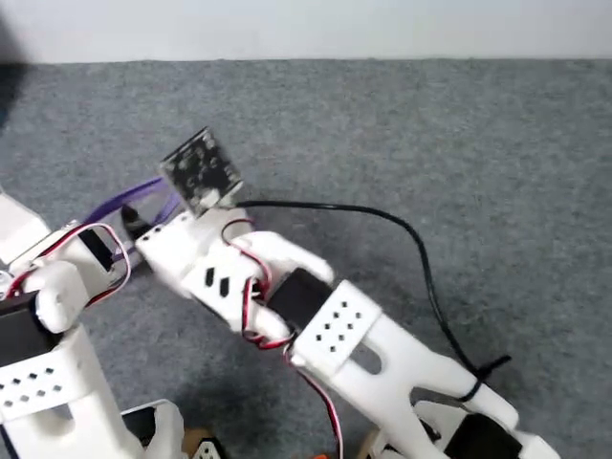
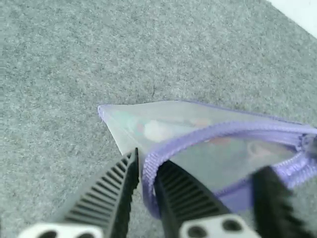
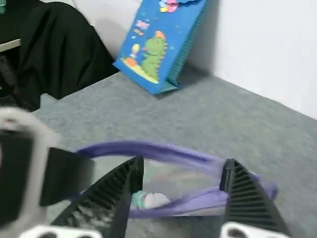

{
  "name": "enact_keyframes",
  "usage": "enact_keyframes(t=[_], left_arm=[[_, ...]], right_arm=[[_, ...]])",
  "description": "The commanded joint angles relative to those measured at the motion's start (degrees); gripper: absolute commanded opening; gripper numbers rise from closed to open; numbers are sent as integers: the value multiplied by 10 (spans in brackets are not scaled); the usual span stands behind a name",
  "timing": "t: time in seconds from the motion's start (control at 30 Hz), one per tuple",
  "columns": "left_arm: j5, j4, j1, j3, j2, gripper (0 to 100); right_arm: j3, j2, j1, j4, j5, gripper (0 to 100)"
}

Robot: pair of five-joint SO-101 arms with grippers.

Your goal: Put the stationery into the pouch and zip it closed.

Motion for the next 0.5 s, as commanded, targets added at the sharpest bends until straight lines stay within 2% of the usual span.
enact_keyframes(t=[0.0,0.2,0.47], left_arm=[[6,4,2,-26,4,13],[6,3,2,-26,4,13],[6,1,2,-26,4,13]], right_arm=[[-37,-37,49,51,-9,199],[-37,-29,91,135,-7,197],[-40,55,105,124,-6,197]])
